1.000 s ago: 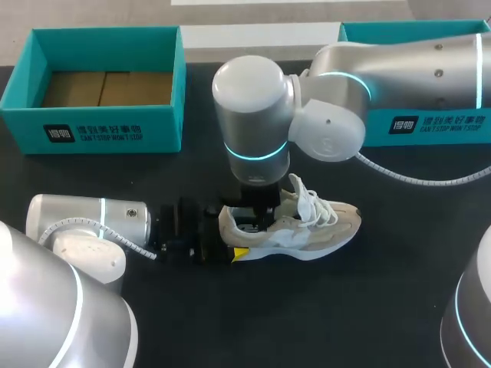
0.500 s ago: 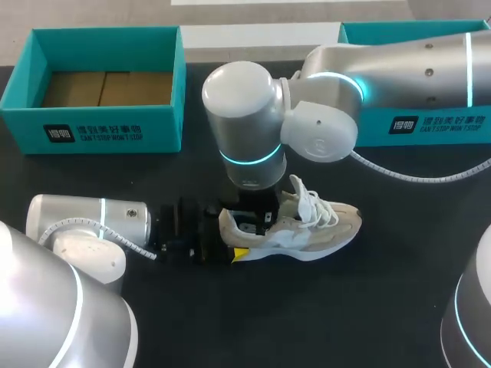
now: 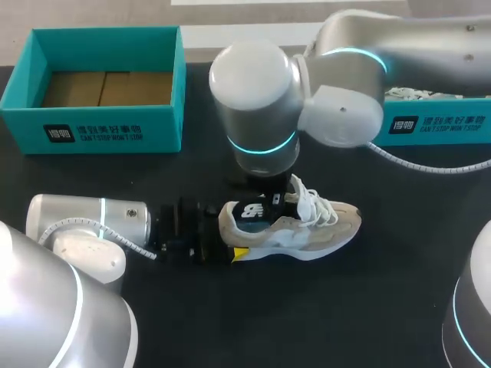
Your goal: Take the shoe out of the shoebox, open the shoe tongue, remove and reinsert the insole, then place the shoe into the shoebox
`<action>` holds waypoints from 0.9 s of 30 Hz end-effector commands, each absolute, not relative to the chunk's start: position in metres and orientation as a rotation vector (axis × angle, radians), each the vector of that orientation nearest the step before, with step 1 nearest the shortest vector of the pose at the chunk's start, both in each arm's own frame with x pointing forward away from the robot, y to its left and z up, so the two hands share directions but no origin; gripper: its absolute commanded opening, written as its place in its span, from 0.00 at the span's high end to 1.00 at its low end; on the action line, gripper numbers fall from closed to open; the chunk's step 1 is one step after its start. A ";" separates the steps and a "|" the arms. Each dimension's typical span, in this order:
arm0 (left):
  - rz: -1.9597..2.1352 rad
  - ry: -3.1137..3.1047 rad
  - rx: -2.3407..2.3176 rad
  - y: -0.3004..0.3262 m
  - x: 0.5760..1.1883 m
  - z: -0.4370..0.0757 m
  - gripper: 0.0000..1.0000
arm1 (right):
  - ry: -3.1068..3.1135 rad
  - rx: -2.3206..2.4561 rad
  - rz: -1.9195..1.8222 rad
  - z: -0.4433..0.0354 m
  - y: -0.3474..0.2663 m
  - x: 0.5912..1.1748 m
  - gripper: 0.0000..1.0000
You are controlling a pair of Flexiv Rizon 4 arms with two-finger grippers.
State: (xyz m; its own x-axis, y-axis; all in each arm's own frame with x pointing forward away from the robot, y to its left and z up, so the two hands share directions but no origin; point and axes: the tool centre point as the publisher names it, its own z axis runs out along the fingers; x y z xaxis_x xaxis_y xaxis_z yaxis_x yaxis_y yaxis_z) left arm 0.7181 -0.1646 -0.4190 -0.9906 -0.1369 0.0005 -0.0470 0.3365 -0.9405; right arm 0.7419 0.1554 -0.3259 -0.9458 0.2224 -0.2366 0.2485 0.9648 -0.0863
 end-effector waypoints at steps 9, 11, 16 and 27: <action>-1.754 2.505 -0.172 -0.165 0.718 -0.419 1.00 | 2.849 0.354 -0.057 -0.304 0.156 0.744 1.00; -1.754 2.505 -0.172 -0.165 0.718 -0.419 1.00 | 2.839 0.363 -0.064 -0.300 0.153 0.746 1.00; -1.754 2.505 -0.172 -0.165 0.718 -0.419 1.00 | 2.834 0.359 -0.062 -0.294 0.151 0.748 1.00; -1.754 2.505 -0.172 -0.165 0.718 -0.419 1.00 | 2.908 0.239 0.096 -0.290 0.181 0.747 1.00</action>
State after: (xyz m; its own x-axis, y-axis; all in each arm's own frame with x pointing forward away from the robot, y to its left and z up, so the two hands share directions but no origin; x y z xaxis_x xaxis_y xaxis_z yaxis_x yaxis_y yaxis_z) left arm 0.7185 -0.1639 -0.4193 -0.9905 -0.1374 0.0002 -0.0469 0.3369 -0.9404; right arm 0.7433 0.1805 -0.2857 -0.9567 0.1754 -0.2322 0.1657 0.9843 0.0608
